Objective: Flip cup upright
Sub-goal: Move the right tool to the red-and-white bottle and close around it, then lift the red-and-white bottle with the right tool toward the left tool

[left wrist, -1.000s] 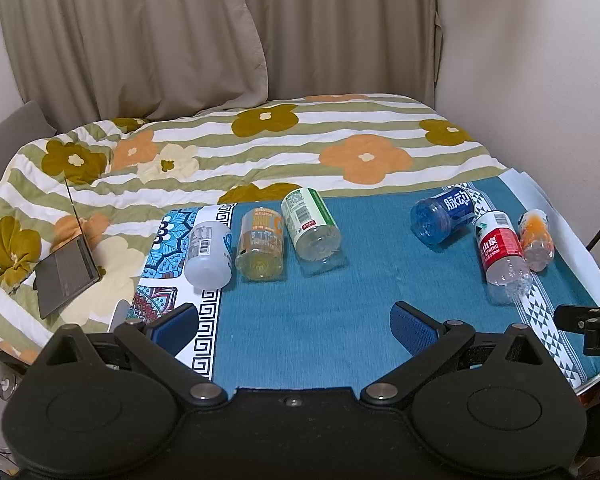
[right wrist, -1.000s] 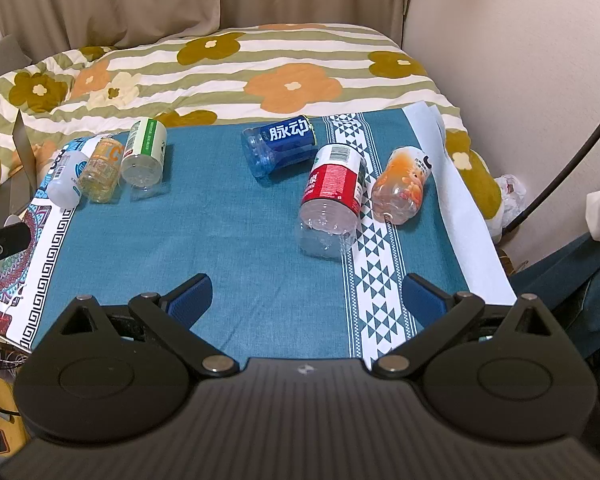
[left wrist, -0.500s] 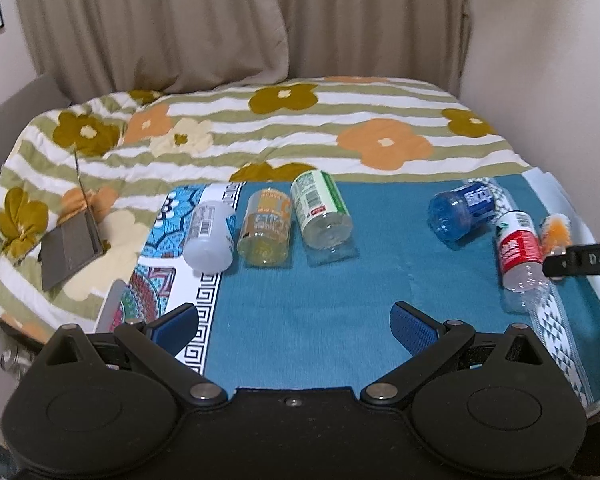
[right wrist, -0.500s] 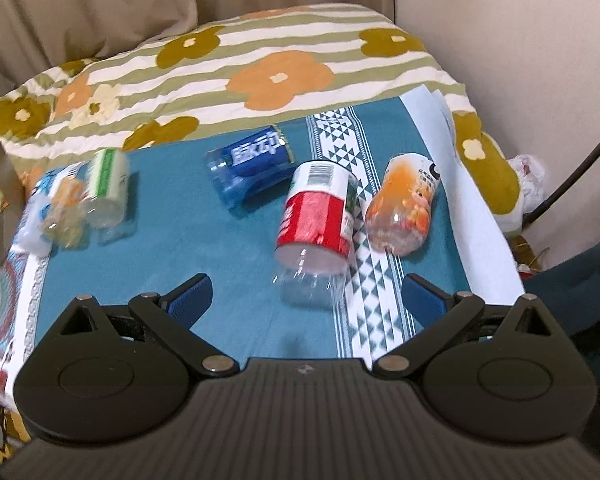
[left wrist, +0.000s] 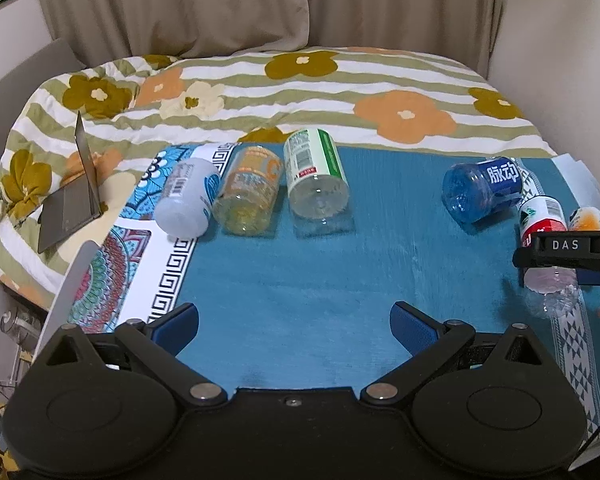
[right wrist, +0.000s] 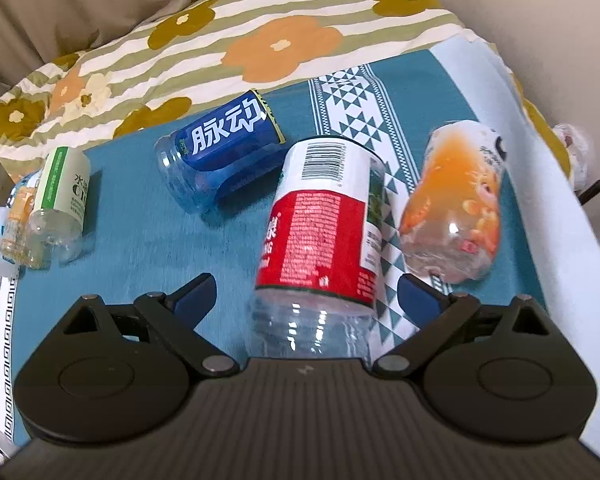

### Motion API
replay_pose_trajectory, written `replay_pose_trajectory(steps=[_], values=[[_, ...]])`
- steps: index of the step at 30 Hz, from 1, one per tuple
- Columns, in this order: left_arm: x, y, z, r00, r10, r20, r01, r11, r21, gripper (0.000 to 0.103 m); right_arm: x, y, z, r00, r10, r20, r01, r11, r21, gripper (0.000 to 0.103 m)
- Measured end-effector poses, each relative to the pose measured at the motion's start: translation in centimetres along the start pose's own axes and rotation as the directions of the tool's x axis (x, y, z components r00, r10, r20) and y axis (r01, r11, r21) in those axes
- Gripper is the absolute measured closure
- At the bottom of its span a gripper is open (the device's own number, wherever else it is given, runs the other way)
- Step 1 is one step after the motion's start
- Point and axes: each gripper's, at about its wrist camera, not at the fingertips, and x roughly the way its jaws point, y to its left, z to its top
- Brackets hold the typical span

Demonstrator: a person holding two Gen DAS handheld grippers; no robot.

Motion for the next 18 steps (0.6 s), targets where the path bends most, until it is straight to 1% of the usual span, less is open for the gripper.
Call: replay_pose_trajectory(steps=[4, 6, 7, 8, 9, 18], values=[[0.6, -0.7, -0.3, 1.0, 0.0, -0.01, 0.0, 1.0, -0.014, 0.0, 0.7, -0.1, 0.1, 1.0, 0.014, 0.006, -0.014, 1.0, 0.002, 0.0], [0.8, -0.9, -0.4, 1.0, -0.002, -0.016, 0.001, 1.0, -0.02, 0.0, 0.9, -0.1, 0.0, 1.0, 0.018, 0.004, -0.018, 1.0, 0.006, 0.01], [0.9, -1.0, -0.5, 1.0, -0.002, -0.017, 0.002, 1.0, -0.023, 0.0, 1.0, -0.2, 0.0, 1.0, 0.023, 0.005, -0.023, 1.0, 0.009, 0.013], [1.0, -1.1, -0.5, 1.0, -0.003, -0.019, 0.002, 1.0, -0.027, 0.0, 1.1, -0.3, 0.1, 1.0, 0.027, 0.006, -0.027, 1.0, 0.011, 0.02], [1.1, -1.2, -0.6, 1.0, -0.004, -0.022, 0.004, 1.0, -0.031, 0.0, 1.2, -0.4, 0.1, 0.999, 0.033, 0.006, -0.033, 0.999, 0.013, 0.023], [0.7, -1.1, -0.8, 1.0, -0.005, -0.023, 0.005, 0.999, -0.041, 0.0, 0.2, -1.0, -0.2, 0.999, 0.033, 0.015, -0.033, 0.999, 0.022, 0.024]])
